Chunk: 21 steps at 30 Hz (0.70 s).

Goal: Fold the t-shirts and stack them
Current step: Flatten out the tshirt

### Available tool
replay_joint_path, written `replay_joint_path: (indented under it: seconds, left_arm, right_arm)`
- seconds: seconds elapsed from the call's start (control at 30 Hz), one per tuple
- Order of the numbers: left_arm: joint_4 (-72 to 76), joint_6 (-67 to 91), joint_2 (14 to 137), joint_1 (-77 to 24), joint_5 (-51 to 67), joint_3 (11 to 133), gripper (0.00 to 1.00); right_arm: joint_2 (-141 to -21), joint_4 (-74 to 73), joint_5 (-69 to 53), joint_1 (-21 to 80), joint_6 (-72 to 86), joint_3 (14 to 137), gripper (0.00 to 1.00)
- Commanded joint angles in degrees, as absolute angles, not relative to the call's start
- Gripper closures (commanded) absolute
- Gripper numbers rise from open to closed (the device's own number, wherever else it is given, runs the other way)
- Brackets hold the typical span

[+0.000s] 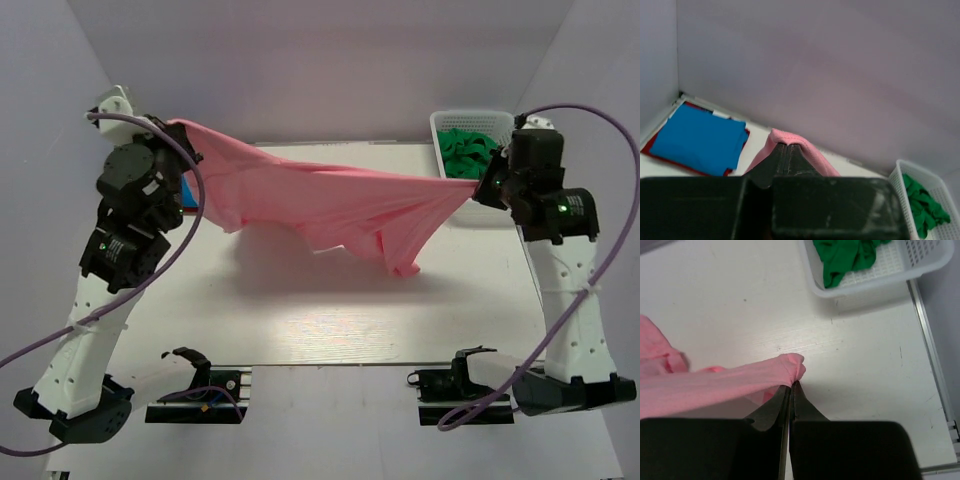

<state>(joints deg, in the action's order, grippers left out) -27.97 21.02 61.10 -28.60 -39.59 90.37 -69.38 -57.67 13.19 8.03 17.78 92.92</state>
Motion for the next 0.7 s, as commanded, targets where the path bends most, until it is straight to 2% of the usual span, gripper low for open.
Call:
replay_joint_path:
  seconds: [0.0, 0.37, 0.67]
  left_arm:
    - [-22.7, 14.6, 59.5, -28.4, -39.1, 96.1, 1.0]
    - [-24.3, 10.3, 54.6, -28.4, -27.2, 109.8, 1.0]
    - [-29.3, 13.5, 48.2, -28.4, -15.8, 113.1, 1.0]
  right_arm:
    - [-65.6, -58.8, 12.2, 7.8, 14.1, 98.9, 1.0]
    - [-60.4, -64.8, 5.1, 7.8, 9.2, 118.2, 1.0]
    - [-52.8, -65.1, -5.2, 7.9, 9.7, 122.1, 1.0]
